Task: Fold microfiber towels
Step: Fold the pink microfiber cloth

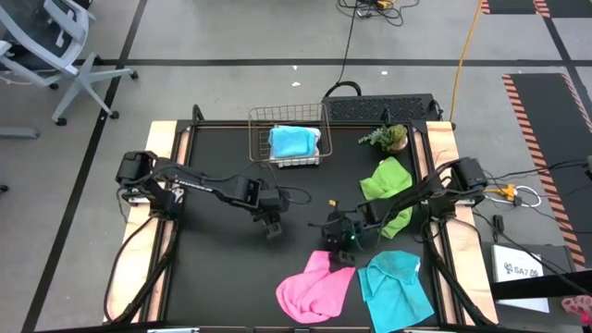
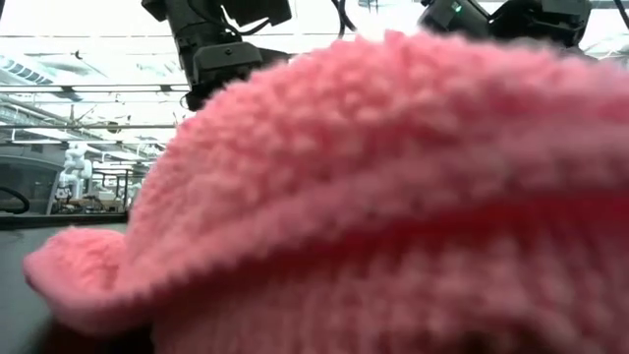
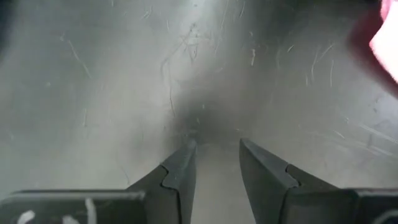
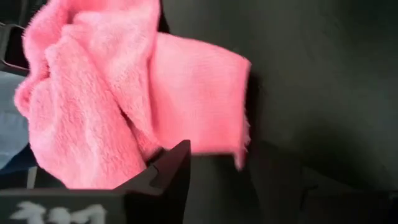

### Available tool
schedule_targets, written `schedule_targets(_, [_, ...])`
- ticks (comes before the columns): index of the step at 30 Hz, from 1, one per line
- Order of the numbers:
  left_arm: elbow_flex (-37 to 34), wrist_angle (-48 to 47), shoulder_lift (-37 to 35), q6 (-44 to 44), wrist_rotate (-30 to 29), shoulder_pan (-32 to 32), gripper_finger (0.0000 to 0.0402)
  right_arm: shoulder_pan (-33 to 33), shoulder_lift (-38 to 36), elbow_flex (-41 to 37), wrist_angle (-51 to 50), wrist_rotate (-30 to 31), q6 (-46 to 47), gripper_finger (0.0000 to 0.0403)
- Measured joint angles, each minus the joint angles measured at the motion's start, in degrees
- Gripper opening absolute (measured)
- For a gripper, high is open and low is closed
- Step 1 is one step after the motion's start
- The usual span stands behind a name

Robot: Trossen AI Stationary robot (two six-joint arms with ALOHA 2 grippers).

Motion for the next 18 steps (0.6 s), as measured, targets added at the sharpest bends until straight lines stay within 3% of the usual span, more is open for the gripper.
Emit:
schedule_targets(11, [0.00, -0.71, 0.00, 0.04, -0.52, 1.28, 0.0122, 0.07, 1.15, -0.09, 4.35, 0.18, 1.88, 0.0144])
schedule_targets(18, [0.00, -0.65, 0.00, -0.59, -0.52, 1.66, 0.0122, -0.04, 0.64, -0.13, 4.62, 0.15, 6.38, 0.0014])
